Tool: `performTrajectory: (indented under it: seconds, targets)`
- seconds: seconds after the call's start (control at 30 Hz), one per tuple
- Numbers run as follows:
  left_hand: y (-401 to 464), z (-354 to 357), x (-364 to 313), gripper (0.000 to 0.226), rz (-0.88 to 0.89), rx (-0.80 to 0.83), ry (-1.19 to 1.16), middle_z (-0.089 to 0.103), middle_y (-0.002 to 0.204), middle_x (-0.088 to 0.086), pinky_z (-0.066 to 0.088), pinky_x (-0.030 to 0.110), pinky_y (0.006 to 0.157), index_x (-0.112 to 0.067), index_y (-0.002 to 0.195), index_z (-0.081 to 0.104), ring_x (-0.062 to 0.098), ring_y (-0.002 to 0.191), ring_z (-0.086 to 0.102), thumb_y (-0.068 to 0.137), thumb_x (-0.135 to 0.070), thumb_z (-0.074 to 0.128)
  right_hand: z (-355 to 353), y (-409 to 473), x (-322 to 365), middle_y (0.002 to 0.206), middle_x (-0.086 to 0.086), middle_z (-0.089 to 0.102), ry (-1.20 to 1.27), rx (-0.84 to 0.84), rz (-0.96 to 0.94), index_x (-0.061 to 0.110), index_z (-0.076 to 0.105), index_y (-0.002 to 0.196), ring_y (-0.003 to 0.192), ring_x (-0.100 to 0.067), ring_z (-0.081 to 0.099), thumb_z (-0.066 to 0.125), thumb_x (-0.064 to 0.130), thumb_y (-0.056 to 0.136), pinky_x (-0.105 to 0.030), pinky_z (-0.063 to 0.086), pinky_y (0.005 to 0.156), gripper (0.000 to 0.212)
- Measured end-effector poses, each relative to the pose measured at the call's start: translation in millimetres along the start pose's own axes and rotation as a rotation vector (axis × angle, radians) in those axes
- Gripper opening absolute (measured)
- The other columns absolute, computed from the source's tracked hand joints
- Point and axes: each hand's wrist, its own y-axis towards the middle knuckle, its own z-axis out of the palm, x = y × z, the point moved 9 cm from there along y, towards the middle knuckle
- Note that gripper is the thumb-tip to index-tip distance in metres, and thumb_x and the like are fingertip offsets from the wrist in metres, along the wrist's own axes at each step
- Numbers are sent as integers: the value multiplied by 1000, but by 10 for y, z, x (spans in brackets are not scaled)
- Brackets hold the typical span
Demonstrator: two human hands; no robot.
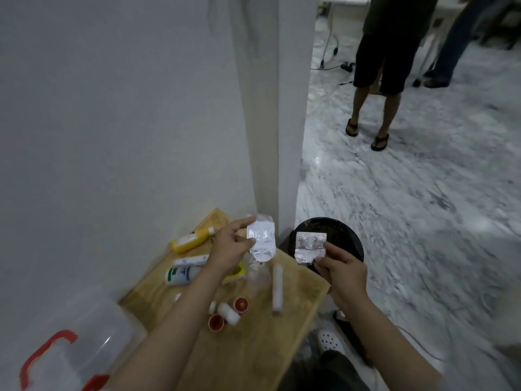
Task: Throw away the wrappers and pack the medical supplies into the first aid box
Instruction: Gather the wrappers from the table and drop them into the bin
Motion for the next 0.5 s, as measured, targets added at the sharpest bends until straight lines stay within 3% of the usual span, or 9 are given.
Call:
performTrajectory:
  seconds: [0.07, 0.17, 0.33, 0.43, 0.5]
  targets:
    - [242, 380, -60, 52, -14, 70, 42, 56, 70, 10, 38, 31, 61, -36, 111, 65, 22, 59, 40, 80, 5, 64, -240, 295, 84, 88, -10, 68, 18, -93, 29, 1, 65, 108, 79, -22, 65, 62, -18, 75, -26, 59, 66, 38]
    - [586, 958, -114, 49, -46, 155, 73, 60, 70, 3, 42, 17, 53, -20, 120, 63, 6, 48, 47, 81, 8, 63, -567, 729, 190, 83, -9, 67, -14, -221, 60, 0, 66, 107, 73, -20, 63, 62, -17, 74, -31, 57, 66, 37]
    - [1202, 1825, 135, 51, -161, 255, 186, 66, 116, 14, 48, 16, 72, -13, 125, 59, 15, 86, 60, 79, 8, 57, -928, 1493, 190, 84, -14, 67, -143, -354, 117, 2, 69, 103, 67, -22, 63, 60, -16, 70, -34, 56, 61, 39]
    - [1562, 2239, 346, 52, -201, 302, 280, 59, 132, 7, 47, 31, 98, -16, 129, 55, 19, 113, 58, 79, -2, 59, -974, 1990, 133, 95, -12, 72, -219, -372, 149, 8, 71, 104, 80, -24, 68, 62, -10, 65, -41, 59, 76, 44]
    - [1807, 2475, 574, 60, -235, 361, 355, 52, 140, 5, 43, 39, 107, -16, 134, 50, 20, 125, 53, 76, -21, 62, -963, 2270, 130, 99, -5, 70, -304, -343, 160, 12, 69, 108, 87, -22, 66, 66, -4, 69, -35, 56, 82, 42]
